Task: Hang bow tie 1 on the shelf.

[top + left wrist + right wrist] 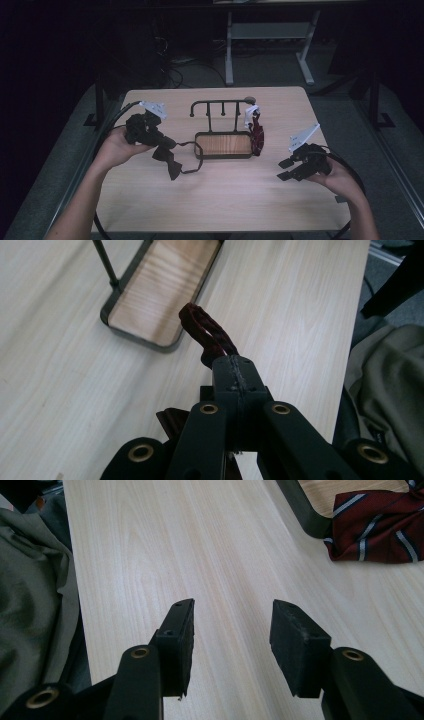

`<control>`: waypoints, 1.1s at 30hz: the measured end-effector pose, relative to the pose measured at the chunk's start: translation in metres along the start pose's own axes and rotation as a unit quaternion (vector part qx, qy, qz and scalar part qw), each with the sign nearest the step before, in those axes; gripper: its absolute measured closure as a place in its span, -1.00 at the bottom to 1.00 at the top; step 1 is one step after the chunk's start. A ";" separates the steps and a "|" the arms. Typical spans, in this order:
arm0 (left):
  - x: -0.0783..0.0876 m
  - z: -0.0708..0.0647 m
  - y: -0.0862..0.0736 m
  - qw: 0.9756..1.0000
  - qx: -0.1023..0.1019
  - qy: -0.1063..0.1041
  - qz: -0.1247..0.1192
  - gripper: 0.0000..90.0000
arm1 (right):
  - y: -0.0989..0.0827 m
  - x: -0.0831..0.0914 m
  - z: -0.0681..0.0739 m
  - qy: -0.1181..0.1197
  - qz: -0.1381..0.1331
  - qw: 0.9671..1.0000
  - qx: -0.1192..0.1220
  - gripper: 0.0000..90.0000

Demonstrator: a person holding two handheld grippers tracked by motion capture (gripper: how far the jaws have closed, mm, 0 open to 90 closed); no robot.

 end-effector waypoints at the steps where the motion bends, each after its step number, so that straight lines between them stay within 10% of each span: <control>1: 0.002 0.001 0.003 1.000 -0.001 0.000 -0.003 1.00 | 0.000 0.000 0.000 0.000 0.000 1.000 0.000 0.15; 19: 0.030 0.017 0.060 1.000 -0.012 0.023 -0.006 1.00 | -0.004 -0.002 -0.003 0.005 -0.008 1.000 -0.006 0.16; 33: 0.031 0.054 0.061 0.998 0.045 0.043 -0.011 1.00 | -0.006 -0.004 -0.004 0.009 -0.005 1.000 -0.007 0.16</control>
Point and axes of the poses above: each handheld gripper's, and its own axes: x roughly backward along the jaws, y roughly out of its top, z roughly to its left, the point moved 7 cm from there along -x, roughly forward along the jaws, and after that the axes turned 9 degrees about x, right-handed, at the moved point
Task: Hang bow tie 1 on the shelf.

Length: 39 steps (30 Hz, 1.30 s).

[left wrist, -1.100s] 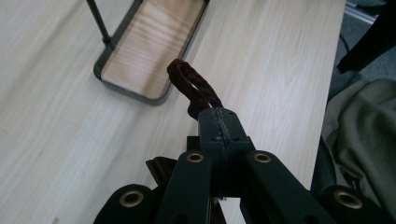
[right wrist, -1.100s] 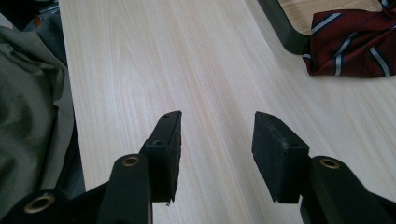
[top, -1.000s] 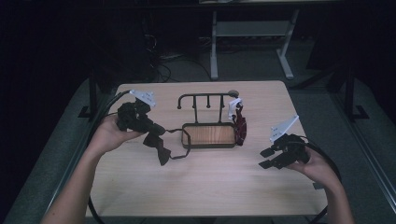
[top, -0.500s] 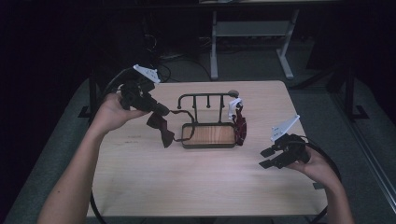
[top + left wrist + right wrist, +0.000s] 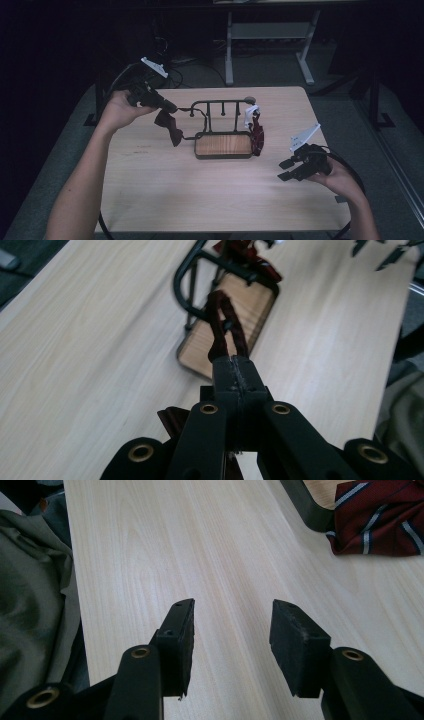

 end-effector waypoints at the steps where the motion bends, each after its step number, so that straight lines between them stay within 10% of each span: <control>1: -0.001 0.002 -0.001 1.000 0.004 0.002 0.001 1.00 | 0.000 0.000 0.000 0.000 0.000 1.000 0.000 0.16; 39: -0.042 0.019 -0.032 0.995 0.011 0.031 0.089 0.82 | -0.002 0.002 -0.001 0.000 -0.005 1.000 -0.002 0.15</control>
Point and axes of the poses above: each handheld gripper's, and its own axes: x roughly backward along the jaws, y roughly out of its top, z roughly to its left, the point moved 7 cm from there along -x, roughly forward along the jaws, and after that the axes turned 9 degrees about x, right-handed, at the moved point
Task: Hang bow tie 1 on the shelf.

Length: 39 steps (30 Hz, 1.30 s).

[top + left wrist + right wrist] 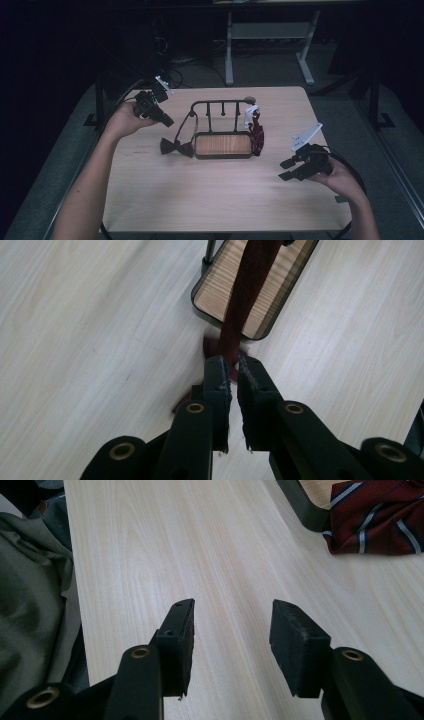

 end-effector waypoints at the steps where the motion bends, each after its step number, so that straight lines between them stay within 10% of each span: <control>1: 0.000 0.000 -0.001 1.000 -0.002 0.001 0.000 0.80 | 0.000 0.000 0.000 -0.001 0.000 1.000 0.000 0.15; 39: -0.006 0.000 -0.046 1.000 0.006 -0.024 -0.011 0.21 | -0.017 0.004 -0.010 -0.021 0.005 0.999 -0.048 -0.07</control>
Point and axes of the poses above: each handheld gripper's, and its own axes: x roughly backward along the jaws, y roughly out of its top, z roughly to its left, the point moved 7 cm from there along -x, roughly forward along the jaws, and after that the axes turned 9 degrees about x, right-handed, at the moved point
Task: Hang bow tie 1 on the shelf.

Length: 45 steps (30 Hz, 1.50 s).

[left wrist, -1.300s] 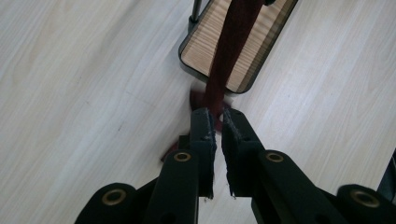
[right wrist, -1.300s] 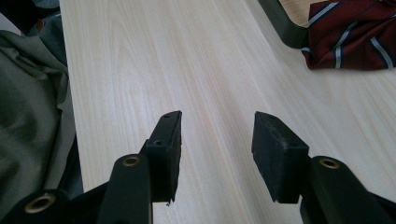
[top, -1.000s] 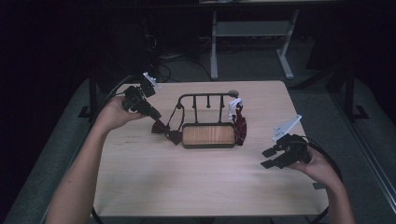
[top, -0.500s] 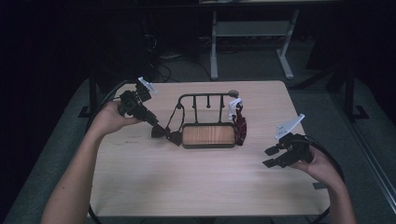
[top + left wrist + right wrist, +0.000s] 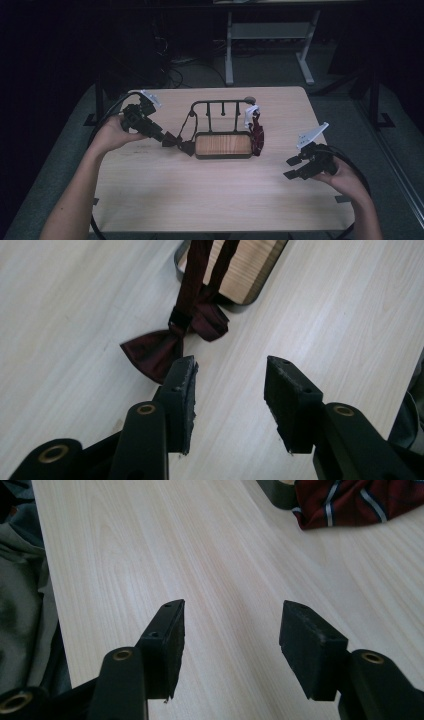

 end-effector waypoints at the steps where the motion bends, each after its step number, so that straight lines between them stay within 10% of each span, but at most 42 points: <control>1: 0.000 -0.001 -0.002 1.000 0.001 -0.002 -0.002 0.20 | -0.001 -0.001 0.000 -0.002 0.001 1.000 0.000 -0.07; 45: -0.024 -0.008 -0.058 1.000 0.009 0.000 -0.014 -0.08 | -0.025 0.001 -0.002 -0.021 0.007 0.999 -0.025 -0.10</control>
Point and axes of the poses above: each handheld gripper's, and its own axes: x roughly backward along the jaws, y roughly out of its top, z roughly to its left, the point moved 7 cm from there along -x, roughly forward along the jaws, and after that the axes turned 9 degrees about x, right-handed, at the moved point
